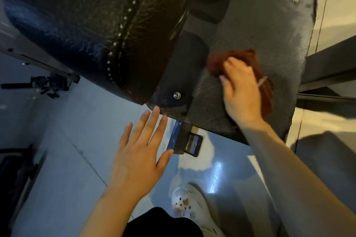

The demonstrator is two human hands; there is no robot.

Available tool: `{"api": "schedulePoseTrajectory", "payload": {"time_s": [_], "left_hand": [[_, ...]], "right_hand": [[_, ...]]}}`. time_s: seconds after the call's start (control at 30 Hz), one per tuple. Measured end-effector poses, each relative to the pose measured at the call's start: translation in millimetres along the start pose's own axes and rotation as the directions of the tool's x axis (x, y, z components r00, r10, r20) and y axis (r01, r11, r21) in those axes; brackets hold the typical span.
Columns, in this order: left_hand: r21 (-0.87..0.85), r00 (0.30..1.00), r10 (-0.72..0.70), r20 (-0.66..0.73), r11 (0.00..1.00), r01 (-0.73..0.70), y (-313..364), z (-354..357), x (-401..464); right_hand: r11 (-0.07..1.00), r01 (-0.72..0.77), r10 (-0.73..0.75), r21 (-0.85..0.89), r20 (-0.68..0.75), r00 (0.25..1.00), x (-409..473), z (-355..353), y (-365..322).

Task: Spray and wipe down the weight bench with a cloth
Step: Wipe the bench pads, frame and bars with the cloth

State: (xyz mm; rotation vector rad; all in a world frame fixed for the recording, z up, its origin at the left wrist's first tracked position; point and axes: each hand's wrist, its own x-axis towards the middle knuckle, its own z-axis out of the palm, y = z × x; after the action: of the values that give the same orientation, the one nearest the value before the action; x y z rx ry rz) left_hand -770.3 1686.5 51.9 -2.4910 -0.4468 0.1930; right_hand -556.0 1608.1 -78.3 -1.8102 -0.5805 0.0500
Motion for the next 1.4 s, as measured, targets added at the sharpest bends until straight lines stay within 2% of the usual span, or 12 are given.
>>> {"api": "schedulePoseTrajectory", "payload": {"time_s": [0.2,0.3,0.43,0.53,0.63,0.77,0.83,0.9,1.0,1.17,1.3,1.4], "left_hand": [[-0.004,1.000,0.016,-0.022,1.000,-0.016,0,3,5],[-0.021,1.000,0.007,-0.025,1.000,-0.008,5,4,8],[-0.053,0.999,0.006,-0.037,0.999,-0.008,9,1,15],[-0.025,0.999,0.034,0.008,0.999,-0.034,13,-1,19],[-0.020,0.994,0.070,0.082,0.997,-0.069,17,1,18],[-0.024,0.991,0.073,0.113,0.997,-0.071,14,2,17],[-0.025,0.990,0.072,0.121,0.997,-0.069,14,0,16],[-0.039,0.989,0.063,0.135,0.998,-0.058,16,-2,16],[-0.051,0.986,0.039,0.163,0.998,-0.031,19,-8,19],[-0.073,0.982,0.036,0.184,0.997,-0.023,27,-12,25],[-0.124,0.971,0.048,0.234,0.992,-0.019,25,-16,25],[-0.177,0.963,0.090,0.255,0.983,-0.046,26,-18,24]], "right_hand": [[0.902,-0.430,0.423,-0.032,-0.130,0.897,-17,-9,21],[0.953,-0.299,0.298,-0.043,-0.019,0.954,-36,13,-27],[0.989,0.132,-0.125,-0.064,0.108,0.986,-66,37,-72],[0.980,0.186,-0.179,-0.065,0.103,0.978,-66,25,-39],[0.990,-0.094,0.092,-0.107,-0.025,0.995,-56,2,1],[0.860,-0.502,0.482,-0.089,-0.181,0.858,-11,-18,42],[0.831,-0.544,0.516,-0.115,-0.203,0.832,17,-15,39],[0.893,-0.422,0.399,-0.152,-0.161,0.903,44,2,13],[0.988,0.025,-0.029,-0.154,-0.020,0.999,66,33,-38],[0.922,0.384,-0.374,-0.056,0.137,0.917,74,39,-52],[0.986,0.061,-0.059,-0.153,0.015,0.998,61,12,8],[0.940,-0.317,0.309,-0.123,-0.079,0.948,34,-18,60]]}}
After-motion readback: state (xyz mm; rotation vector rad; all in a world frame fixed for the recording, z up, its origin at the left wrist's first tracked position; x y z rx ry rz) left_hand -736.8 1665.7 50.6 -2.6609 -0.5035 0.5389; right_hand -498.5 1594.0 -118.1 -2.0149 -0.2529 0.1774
